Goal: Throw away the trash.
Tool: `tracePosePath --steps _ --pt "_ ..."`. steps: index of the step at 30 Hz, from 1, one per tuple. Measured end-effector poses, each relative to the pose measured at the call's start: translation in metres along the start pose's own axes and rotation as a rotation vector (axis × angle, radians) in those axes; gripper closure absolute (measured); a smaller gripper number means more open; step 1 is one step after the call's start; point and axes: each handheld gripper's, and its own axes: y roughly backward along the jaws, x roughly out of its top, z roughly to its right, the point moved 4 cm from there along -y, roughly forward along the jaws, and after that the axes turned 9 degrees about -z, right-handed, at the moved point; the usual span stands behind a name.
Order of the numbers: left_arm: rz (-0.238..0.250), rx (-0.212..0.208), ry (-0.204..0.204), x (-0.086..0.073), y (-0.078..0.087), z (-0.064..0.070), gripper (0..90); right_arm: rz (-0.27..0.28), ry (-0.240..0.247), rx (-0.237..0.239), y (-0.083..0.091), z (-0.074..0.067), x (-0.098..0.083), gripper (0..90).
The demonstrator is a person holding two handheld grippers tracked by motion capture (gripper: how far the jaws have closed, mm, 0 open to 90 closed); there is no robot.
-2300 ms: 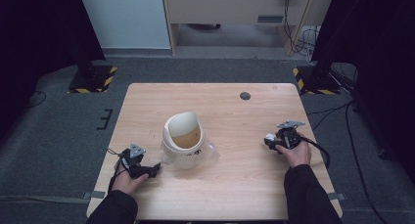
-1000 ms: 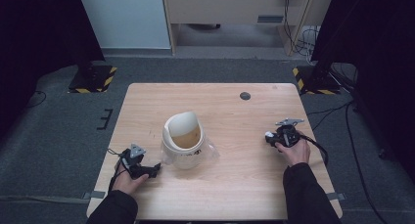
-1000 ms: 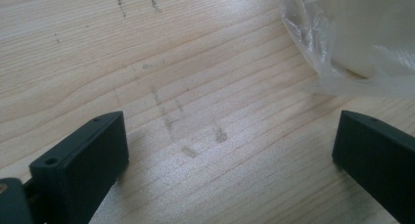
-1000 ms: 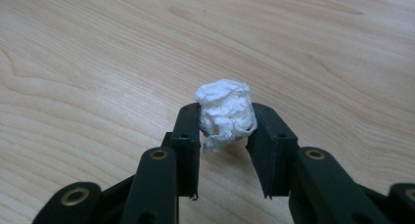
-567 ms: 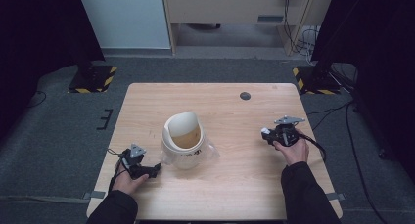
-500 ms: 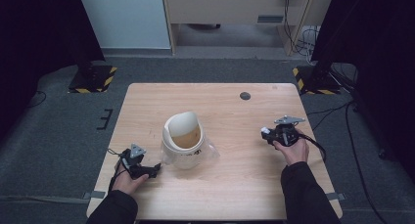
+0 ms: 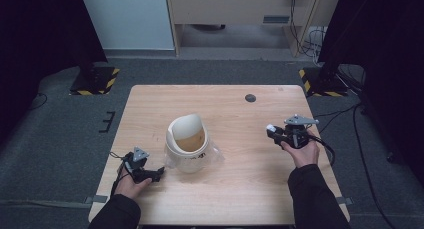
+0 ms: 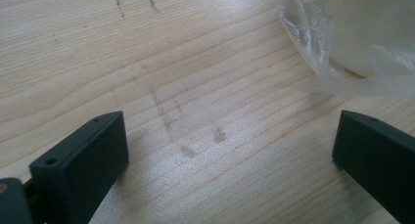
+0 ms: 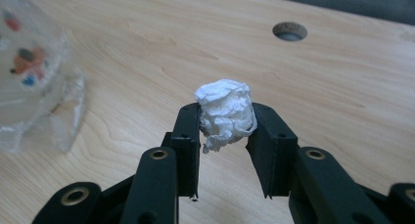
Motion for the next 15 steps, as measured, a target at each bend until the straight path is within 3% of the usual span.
tracePosePath --steps 15 --pt "0.001 -0.004 -0.002 0.0 0.0 0.001 0.0 0.135 0.014 0.032 0.035 -0.012 0.023 66.0"
